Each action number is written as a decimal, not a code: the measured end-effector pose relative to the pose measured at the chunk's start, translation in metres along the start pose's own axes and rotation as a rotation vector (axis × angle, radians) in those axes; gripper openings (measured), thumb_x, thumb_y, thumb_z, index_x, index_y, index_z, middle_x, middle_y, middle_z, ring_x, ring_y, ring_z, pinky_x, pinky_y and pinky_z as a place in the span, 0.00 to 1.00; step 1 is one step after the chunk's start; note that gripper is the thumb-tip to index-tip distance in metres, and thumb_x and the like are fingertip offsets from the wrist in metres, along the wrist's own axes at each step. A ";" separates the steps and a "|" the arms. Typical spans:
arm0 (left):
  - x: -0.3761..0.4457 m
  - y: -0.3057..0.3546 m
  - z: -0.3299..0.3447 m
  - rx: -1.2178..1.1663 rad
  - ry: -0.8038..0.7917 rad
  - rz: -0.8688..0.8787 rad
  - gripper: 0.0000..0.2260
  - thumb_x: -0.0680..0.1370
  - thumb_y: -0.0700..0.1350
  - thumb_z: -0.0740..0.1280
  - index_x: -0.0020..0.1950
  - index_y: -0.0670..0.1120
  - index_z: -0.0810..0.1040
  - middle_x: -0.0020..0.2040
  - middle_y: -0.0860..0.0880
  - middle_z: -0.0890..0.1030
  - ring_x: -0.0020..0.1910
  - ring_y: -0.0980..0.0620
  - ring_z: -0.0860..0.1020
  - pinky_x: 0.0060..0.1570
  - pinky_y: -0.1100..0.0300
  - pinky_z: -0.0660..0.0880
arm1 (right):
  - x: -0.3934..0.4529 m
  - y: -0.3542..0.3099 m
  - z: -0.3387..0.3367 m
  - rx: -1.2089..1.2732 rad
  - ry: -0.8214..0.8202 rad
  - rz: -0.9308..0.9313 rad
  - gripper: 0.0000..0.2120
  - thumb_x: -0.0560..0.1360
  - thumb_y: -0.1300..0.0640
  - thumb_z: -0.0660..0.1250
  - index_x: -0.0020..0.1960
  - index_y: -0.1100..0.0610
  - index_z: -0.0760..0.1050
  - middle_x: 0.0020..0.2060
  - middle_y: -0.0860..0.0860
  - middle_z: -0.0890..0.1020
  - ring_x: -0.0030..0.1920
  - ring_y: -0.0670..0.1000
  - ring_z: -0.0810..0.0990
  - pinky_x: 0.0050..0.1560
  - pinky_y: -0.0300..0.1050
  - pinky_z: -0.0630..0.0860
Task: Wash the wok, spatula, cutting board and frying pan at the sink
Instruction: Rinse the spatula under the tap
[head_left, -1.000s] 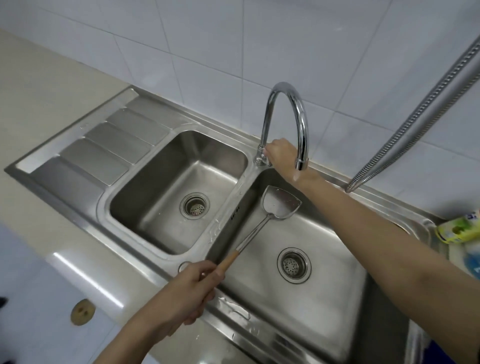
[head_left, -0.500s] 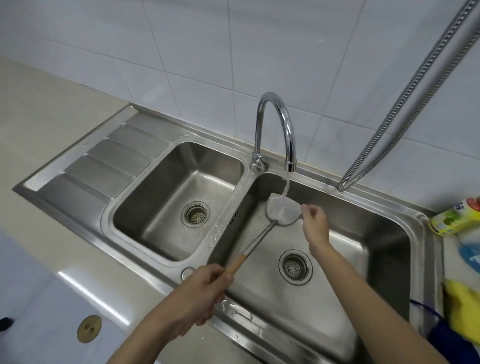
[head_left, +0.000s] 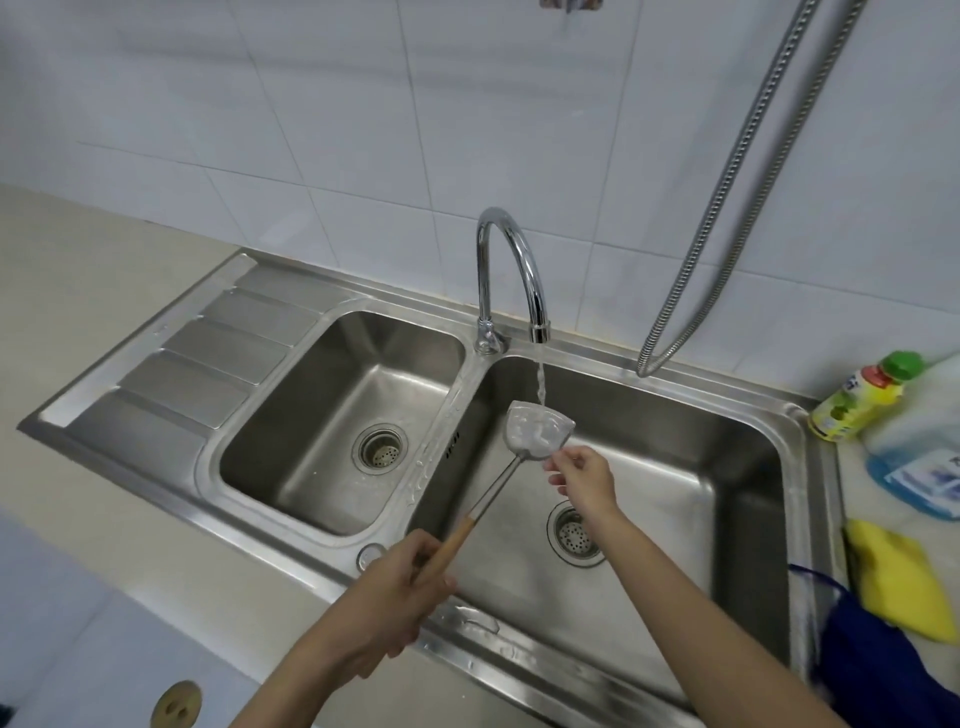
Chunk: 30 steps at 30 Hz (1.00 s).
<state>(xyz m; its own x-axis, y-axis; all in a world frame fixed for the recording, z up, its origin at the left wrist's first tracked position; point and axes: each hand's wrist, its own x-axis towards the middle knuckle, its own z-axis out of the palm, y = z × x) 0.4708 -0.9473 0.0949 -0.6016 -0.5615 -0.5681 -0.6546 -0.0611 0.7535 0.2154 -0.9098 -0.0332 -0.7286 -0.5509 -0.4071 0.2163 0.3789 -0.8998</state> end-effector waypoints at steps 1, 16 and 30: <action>-0.001 -0.002 0.000 0.007 -0.006 0.014 0.03 0.79 0.44 0.65 0.49 0.47 0.72 0.30 0.50 0.73 0.22 0.54 0.67 0.22 0.61 0.63 | -0.001 -0.003 0.000 0.003 0.027 0.000 0.04 0.77 0.59 0.64 0.44 0.57 0.75 0.40 0.54 0.84 0.36 0.50 0.79 0.37 0.40 0.73; -0.007 -0.035 0.003 -0.242 0.085 -0.153 0.15 0.82 0.43 0.55 0.46 0.40 0.79 0.29 0.47 0.69 0.21 0.52 0.61 0.21 0.65 0.55 | -0.031 -0.004 0.028 -0.339 -0.149 -0.474 0.17 0.78 0.59 0.63 0.67 0.58 0.72 0.59 0.50 0.77 0.59 0.46 0.75 0.61 0.38 0.71; 0.019 0.009 0.036 -0.549 -0.152 -0.241 0.14 0.81 0.44 0.55 0.51 0.37 0.77 0.30 0.47 0.69 0.19 0.55 0.61 0.17 0.68 0.57 | -0.029 -0.008 -0.011 -0.572 -0.119 -0.437 0.30 0.81 0.42 0.51 0.78 0.53 0.47 0.77 0.46 0.49 0.76 0.43 0.46 0.72 0.39 0.46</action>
<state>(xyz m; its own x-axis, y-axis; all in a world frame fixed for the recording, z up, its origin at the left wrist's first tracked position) 0.4367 -0.9294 0.0793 -0.5514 -0.3577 -0.7536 -0.4730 -0.6101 0.6357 0.2277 -0.8887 -0.0127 -0.5882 -0.8054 -0.0734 -0.4749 0.4174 -0.7747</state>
